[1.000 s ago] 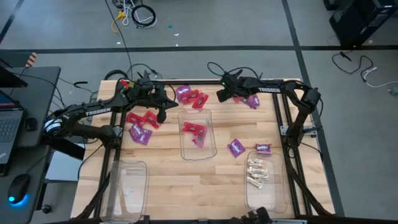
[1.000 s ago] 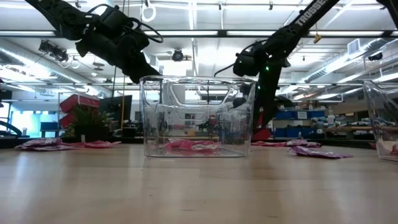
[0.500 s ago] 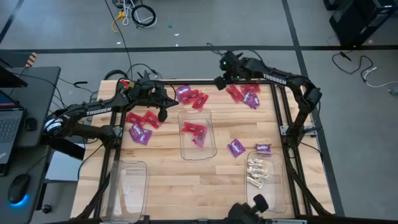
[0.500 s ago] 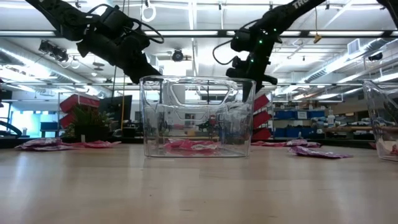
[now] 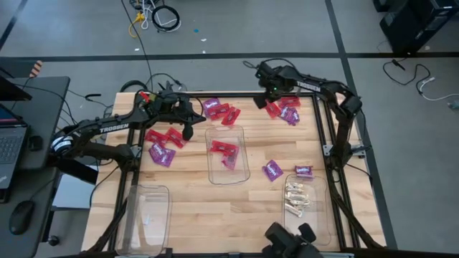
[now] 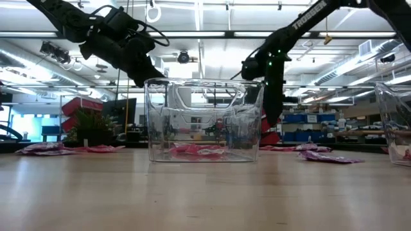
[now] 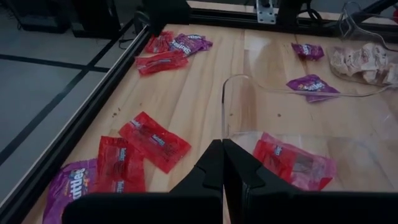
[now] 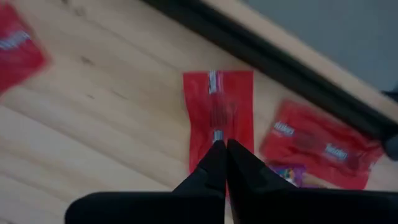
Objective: Sort candy
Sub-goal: Put the red candy pack into the middle transparent bin
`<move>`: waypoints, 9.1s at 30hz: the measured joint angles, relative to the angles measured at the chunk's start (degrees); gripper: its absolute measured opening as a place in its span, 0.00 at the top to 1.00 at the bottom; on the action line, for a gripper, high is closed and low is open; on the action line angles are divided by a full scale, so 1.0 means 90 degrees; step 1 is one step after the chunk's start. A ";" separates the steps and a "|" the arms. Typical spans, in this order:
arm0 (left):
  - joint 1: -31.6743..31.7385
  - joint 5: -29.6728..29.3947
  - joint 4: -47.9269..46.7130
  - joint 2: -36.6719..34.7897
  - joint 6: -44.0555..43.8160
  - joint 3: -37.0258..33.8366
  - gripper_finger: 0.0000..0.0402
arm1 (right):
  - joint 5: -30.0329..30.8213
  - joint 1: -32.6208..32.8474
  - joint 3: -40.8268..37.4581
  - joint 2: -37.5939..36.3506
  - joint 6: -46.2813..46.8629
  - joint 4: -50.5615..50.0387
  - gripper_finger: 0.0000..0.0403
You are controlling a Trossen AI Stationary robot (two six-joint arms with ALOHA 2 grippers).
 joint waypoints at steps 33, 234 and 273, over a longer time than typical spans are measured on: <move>0.0000 -0.0163 -0.0192 0.0000 0.0232 -0.0002 1.00 | -0.0722 0.2997 -0.0297 -0.2783 0.0311 -0.2466 1.00; 0.0041 -0.0950 -0.1144 0.0000 0.0006 0.0175 1.00 | 0.3649 0.1643 -0.0158 0.1084 0.4403 0.0032 1.00; 0.0505 -0.0039 0.0331 -0.0002 -0.0623 0.0024 1.00 | 0.0330 0.2214 -0.2277 -0.0415 0.0795 0.2652 0.54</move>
